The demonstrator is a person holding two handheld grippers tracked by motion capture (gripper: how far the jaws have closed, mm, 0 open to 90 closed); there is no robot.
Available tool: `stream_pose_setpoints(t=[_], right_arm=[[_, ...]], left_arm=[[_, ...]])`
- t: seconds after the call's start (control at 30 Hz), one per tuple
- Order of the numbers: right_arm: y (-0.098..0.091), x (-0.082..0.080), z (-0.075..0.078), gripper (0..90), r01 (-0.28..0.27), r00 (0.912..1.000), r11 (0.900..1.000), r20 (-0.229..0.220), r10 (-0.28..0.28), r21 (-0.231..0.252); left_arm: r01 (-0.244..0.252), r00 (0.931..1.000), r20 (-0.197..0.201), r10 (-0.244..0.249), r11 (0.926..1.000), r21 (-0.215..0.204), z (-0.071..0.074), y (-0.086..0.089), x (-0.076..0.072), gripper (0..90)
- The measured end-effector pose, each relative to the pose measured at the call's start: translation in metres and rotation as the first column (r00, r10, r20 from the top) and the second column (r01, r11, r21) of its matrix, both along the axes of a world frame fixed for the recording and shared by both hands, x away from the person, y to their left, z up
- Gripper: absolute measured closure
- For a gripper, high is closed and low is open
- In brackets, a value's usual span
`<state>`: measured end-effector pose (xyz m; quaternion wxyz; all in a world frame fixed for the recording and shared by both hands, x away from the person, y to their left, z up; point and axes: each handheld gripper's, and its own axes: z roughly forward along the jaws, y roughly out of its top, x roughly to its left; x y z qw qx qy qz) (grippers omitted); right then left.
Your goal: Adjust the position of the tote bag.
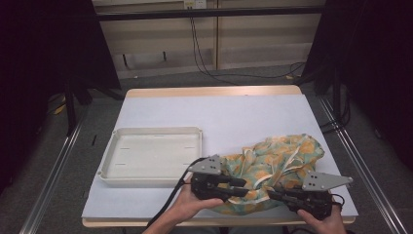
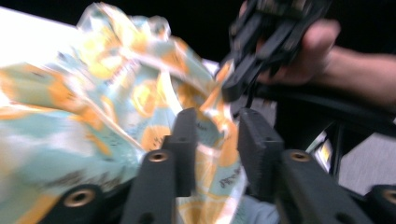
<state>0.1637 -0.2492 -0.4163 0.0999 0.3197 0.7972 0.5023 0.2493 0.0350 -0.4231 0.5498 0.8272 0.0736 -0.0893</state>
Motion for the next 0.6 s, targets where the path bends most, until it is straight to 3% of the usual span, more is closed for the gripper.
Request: stream_pose_setpoints(t=[0.03, 0.07, 0.13, 0.23, 0.3, 0.37, 0.4, 0.5, 0.53, 0.6], right_arm=[[-0.002, 0.001, 0.0, 80.6, 0.003, 1.0, 1.0, -0.004, -0.003, 0.006], [-0.004, 0.002, 0.0, 76.4, 0.008, 1.0, 1.0, 0.002, -0.008, 0.006], [-0.009, 0.003, 0.003, 66.2, 0.025, 0.9996, 0.9995, 0.015, -0.025, 0.017], [-0.019, 0.004, 0.013, 54.4, 0.056, 0.9974, 0.9975, 0.043, -0.058, 0.042], [-0.026, 0.007, 0.02, 50.0, 0.082, 0.9939, 0.9956, 0.07, -0.085, 0.045], [-0.031, 0.015, 0.025, 46.7, 0.107, 0.9903, 0.9932, 0.084, -0.111, 0.046], [-0.033, 0.02, 0.026, 45.5, 0.118, 0.9886, 0.9924, 0.091, -0.121, 0.037], [-0.034, 0.04, 0.029, 43.3, 0.128, 0.9874, 0.9915, 0.091, -0.13, 0.021], [-0.033, 0.047, 0.031, 43.6, 0.126, 0.9877, 0.9918, 0.09, -0.127, 0.025], [-0.026, 0.062, 0.035, 46.5, 0.062, 0.9971, 0.9973, 0.042, -0.064, 0.039]], left_arm=[[-0.012, 0.9999, 0.011, 0.011, 0.9996, 0.025, -0.003, -0.006, 0.001, 63.5], [-0.019, 0.9998, -0.003, 0.019, 0.9993, 0.032, -0.007, -0.011, 0.003, 63.0], [-0.034, 0.9993, 0.019, 0.033, 0.9964, 0.078, -0.013, -0.018, 0.005, 63.3], [-0.041, 0.9986, 0.038, 0.037, 0.9939, 0.102, -0.019, -0.018, 0.004, 74.7], [-0.07, 0.9953, 0.076, 0.06, 0.9882, 0.136, -0.02, -0.018, 0.002, 80.6], [-0.053, 0.9977, 0.05, 0.047, 0.9907, 0.125, -0.022, -0.017, 0.003, 83.9], [-0.049, 0.9975, 0.057, 0.042, 0.9902, 0.131, -0.022, -0.016, 0.002, 89.8], [-0.027, 0.9991, 0.037, 0.022, 0.9915, 0.127, -0.021, -0.014, 0.003, 90.0], [-0.005, 0.9998, 0.018, 0.003, 0.9931, 0.118, -0.02, -0.013, 0.003, 90.0], [0.005, 1.0, -0.003, -0.005, 0.9951, 0.099, -0.019, -0.013, 0.002, 90.0]])
